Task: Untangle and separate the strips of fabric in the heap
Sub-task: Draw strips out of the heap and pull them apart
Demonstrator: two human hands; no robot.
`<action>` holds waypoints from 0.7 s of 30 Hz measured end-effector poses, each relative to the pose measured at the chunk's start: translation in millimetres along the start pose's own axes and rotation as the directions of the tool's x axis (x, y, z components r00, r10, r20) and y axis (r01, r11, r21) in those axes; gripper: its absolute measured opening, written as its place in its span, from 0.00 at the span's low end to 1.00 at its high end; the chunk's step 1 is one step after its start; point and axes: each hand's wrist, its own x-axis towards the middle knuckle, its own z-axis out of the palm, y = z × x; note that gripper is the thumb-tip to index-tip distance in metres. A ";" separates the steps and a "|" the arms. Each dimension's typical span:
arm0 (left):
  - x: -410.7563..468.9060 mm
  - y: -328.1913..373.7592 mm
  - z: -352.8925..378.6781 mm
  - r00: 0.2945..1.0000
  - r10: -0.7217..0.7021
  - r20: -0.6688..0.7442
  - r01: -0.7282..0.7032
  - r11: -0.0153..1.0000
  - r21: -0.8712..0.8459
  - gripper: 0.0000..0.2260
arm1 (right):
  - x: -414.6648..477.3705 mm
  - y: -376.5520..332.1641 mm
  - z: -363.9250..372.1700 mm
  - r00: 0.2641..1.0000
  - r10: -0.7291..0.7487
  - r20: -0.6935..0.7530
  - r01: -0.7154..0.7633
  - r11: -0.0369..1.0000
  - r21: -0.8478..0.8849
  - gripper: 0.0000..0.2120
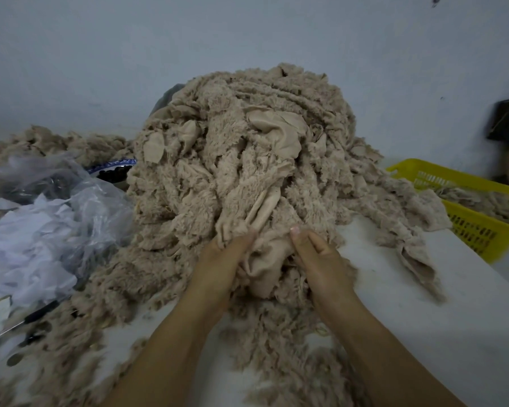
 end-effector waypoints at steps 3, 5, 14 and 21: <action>-0.7 2.6 -3.8 0.998 -0.013 0.069 0.016 0.999 -0.043 0.19 | -2.6 -2.0 3.6 0.999 -0.021 0.027 0.023 0.996 -0.088 0.16; -2.2 2.4 -1.7 0.979 0.078 0.190 -0.091 0.994 0.065 0.14 | -2.4 -3.6 4.3 1.000 -0.022 0.022 0.024 0.996 -0.082 0.14; -3.4 1.9 -1.2 0.979 -0.018 0.201 0.009 0.999 0.045 0.06 | -1.7 -4.1 1.9 1.000 0.004 0.008 -0.003 0.988 -0.156 0.24; 14.5 12.0 -24.3 0.987 -0.042 0.155 0.130 0.776 -0.617 0.14 | 1.2 -0.3 -4.3 1.000 -0.009 0.008 0.010 0.973 -0.232 0.29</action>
